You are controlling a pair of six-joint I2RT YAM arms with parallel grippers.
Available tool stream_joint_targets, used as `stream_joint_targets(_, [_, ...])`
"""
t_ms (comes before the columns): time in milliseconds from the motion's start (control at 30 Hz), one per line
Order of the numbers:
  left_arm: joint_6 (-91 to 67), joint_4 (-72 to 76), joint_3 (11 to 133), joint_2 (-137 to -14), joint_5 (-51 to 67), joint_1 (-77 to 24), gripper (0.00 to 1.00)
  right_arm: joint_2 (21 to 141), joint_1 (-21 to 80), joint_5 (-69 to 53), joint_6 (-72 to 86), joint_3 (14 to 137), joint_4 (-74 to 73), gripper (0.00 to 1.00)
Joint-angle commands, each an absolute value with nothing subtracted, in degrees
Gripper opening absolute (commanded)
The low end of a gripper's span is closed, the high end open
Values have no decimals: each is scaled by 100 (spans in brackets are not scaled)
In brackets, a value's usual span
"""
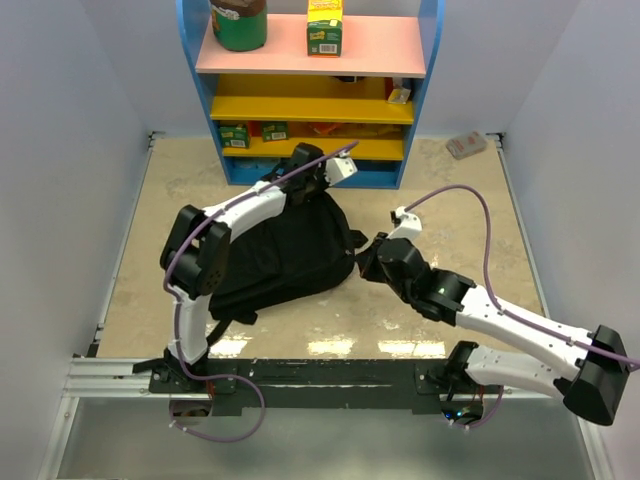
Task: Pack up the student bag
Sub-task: Zip the student bag at the center of the board.
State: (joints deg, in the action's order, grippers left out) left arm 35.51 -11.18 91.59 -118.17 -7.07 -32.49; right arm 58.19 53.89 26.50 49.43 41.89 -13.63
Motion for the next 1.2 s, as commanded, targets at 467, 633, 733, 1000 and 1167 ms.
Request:
stream_joint_targets(467, [3567,-2858,8807,-9818,1572,-3216,100,5898,3604,1635,4579,4070,-1073,0])
stream_joint_targets(633, [4297,-2829,9226,-10326,2221,-3436,99,5678,3604,1206,3790,3885,-546,4])
stream_joint_targets(733, [4701,-3234,9693,-10862,2477,-3454,95,5817,3612,1133,3113,3981,-404,46])
stream_joint_targets(1000, [6396,-3638,9799,-11162,2979,-3445,87,5775,3612,844,1960,3595,395,75])
stream_joint_targets(1167, [6741,-4061,10239,-11566,3252,-3463,87,6178,3612,441,1635,3647,562,74])
